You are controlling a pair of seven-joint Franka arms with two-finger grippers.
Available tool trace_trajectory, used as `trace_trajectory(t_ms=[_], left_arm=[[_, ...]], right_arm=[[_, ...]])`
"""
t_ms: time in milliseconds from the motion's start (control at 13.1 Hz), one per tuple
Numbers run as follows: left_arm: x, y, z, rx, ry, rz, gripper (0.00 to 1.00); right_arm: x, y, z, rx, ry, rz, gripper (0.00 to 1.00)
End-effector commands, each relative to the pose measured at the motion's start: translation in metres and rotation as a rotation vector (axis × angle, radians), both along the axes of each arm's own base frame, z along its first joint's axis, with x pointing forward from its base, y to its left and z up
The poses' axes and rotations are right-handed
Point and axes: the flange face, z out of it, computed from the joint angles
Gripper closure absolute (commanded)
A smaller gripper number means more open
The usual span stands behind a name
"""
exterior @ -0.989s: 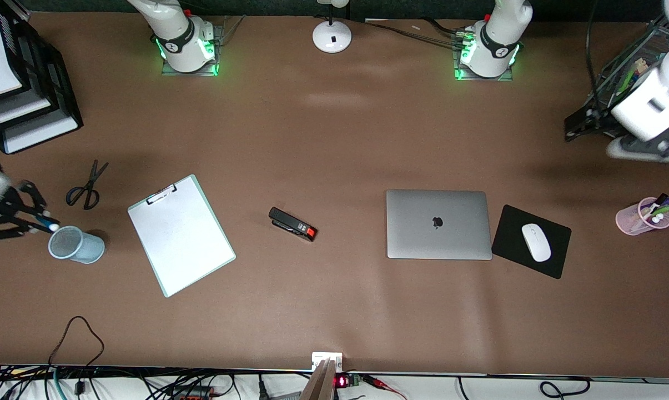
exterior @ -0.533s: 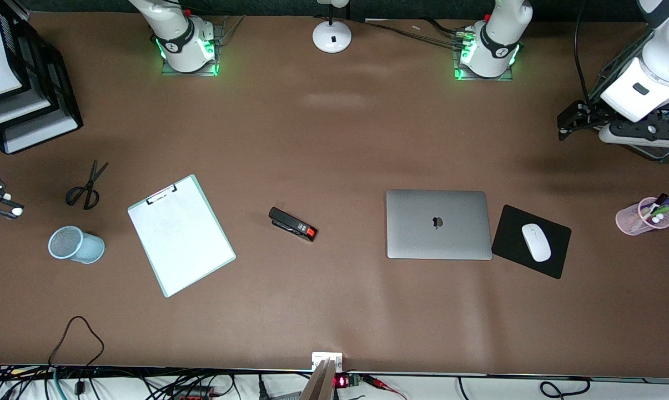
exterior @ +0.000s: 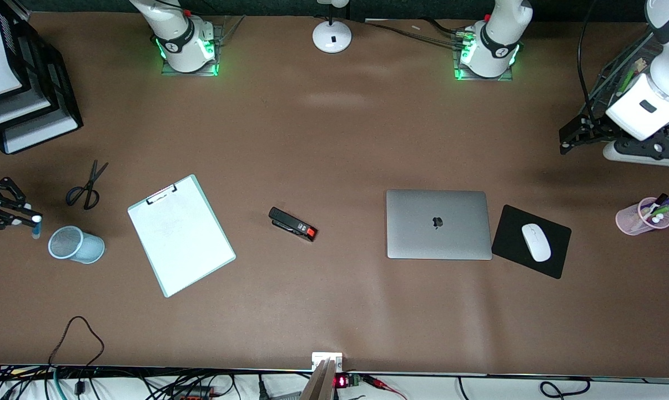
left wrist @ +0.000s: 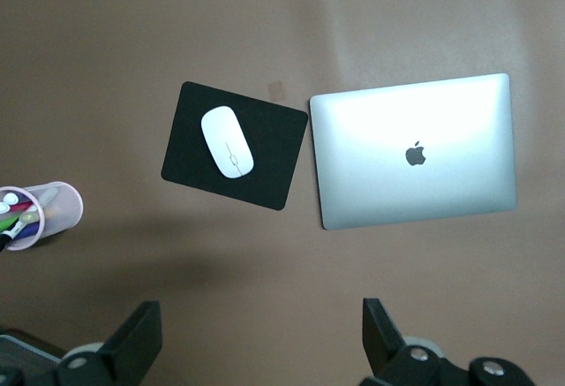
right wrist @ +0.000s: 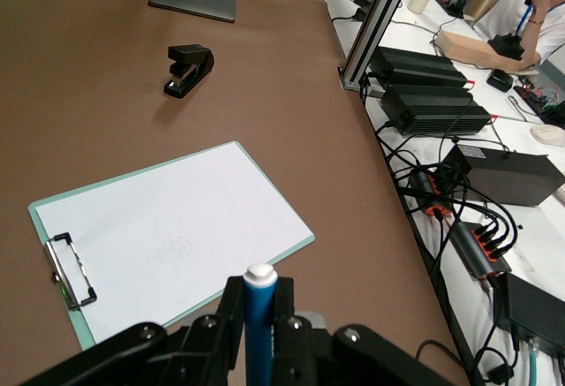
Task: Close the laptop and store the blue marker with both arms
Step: 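Carry the blue marker with the right gripper above the light blue cup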
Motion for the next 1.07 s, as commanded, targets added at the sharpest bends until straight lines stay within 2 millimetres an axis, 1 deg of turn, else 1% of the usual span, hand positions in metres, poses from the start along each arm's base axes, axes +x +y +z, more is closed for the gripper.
trace_trajectory(t_ms=[0, 76, 304, 457, 533, 685, 761, 837, 913, 989], left_arm=[[0.008, -0.001, 0.006, -0.005, 0.013, -0.018, 0.00], [0.005, -0.001, 0.005, -0.003, 0.034, -0.022, 0.00], [0.004, -0.003, 0.004, -0.006, 0.046, -0.020, 0.00], [0.003, -0.003, 0.005, -0.006, 0.047, -0.024, 0.00], [0.003, -0.004, 0.005, -0.004, 0.046, -0.026, 0.00], [0.003, -0.004, 0.005, -0.004, 0.048, -0.028, 0.00], [0.002, -0.004, 0.005, -0.004, 0.050, -0.026, 0.00], [0.002, -0.004, 0.005, -0.004, 0.050, -0.027, 0.00], [0.002, -0.004, 0.005, -0.004, 0.050, -0.026, 0.00], [0.002, -0.006, 0.006, -0.006, 0.048, -0.023, 0.00]], right_arm=[[0.000, -0.009, -0.025, 0.047, -0.025, 0.011, 0.96], [0.001, -0.008, -0.036, 0.052, -0.027, 0.022, 0.96], [-0.001, -0.014, -0.042, 0.068, -0.033, 0.006, 0.96], [-0.001, -0.014, -0.073, 0.098, 0.000, -0.002, 0.95], [-0.001, -0.014, -0.082, 0.129, -0.009, -0.016, 0.95], [0.000, -0.013, -0.089, 0.159, -0.019, -0.026, 0.95], [0.000, -0.012, -0.094, 0.163, -0.012, -0.028, 0.93], [-0.001, -0.012, -0.098, 0.171, -0.005, -0.031, 0.74], [-0.001, -0.012, -0.098, 0.170, -0.005, -0.030, 0.60], [-0.001, -0.013, -0.094, 0.166, 0.003, -0.035, 0.11]])
